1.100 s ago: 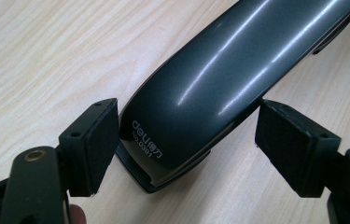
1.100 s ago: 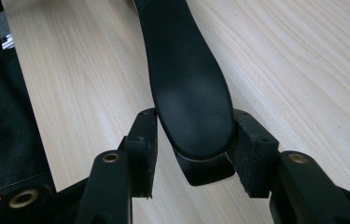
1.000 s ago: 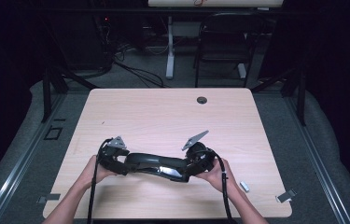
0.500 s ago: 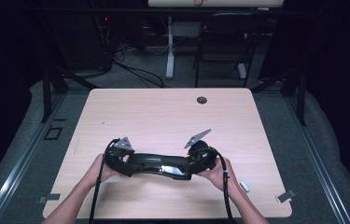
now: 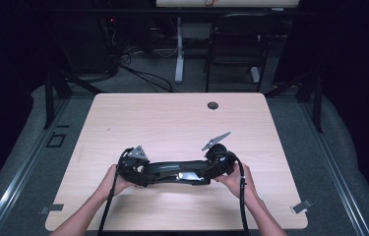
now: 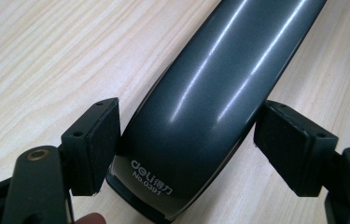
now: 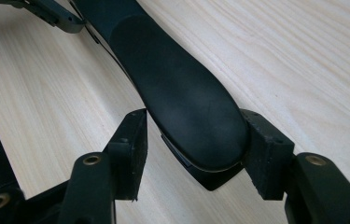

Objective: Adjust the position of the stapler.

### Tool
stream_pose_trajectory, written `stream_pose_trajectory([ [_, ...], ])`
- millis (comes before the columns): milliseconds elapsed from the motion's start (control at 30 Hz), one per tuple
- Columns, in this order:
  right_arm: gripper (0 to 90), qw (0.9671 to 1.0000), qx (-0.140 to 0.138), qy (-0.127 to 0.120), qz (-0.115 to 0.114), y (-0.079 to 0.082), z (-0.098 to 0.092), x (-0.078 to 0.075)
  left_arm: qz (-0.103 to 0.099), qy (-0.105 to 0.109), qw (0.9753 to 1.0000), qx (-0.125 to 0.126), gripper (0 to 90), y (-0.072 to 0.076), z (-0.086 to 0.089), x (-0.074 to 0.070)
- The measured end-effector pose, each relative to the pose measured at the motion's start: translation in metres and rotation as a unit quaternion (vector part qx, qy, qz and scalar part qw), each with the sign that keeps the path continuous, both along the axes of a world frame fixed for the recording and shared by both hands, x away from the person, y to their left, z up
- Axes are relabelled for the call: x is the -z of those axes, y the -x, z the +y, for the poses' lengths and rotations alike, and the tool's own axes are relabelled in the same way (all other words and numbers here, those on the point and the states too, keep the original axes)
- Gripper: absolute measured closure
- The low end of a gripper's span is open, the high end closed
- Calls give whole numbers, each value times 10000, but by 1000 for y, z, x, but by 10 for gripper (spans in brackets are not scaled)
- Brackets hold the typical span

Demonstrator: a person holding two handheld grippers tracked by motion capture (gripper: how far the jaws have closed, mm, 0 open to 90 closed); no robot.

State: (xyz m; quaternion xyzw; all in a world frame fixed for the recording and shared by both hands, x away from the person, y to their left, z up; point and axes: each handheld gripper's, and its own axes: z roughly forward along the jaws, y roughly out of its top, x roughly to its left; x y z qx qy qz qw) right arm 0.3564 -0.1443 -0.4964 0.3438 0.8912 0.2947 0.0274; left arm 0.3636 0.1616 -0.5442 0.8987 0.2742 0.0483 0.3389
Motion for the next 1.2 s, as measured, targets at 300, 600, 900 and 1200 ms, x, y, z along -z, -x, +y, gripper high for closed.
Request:
stream_pose_trajectory([
  [300,438,10000,63,7,59,-2,-11,-1,8,-21,10000,-56,247,3,-13,-1],
  [600,435,9999,27,47,137,0,-24,-2,97,31,9999,46,262,5,-24,-2],
  [900,432,9997,70,10,237,4,-35,-3,163,11,9998,110,268,8,-35,-2],
  [1200,428,9997,72,29,210,7,-38,-3,235,2,9997,117,267,9,-38,-3],
])
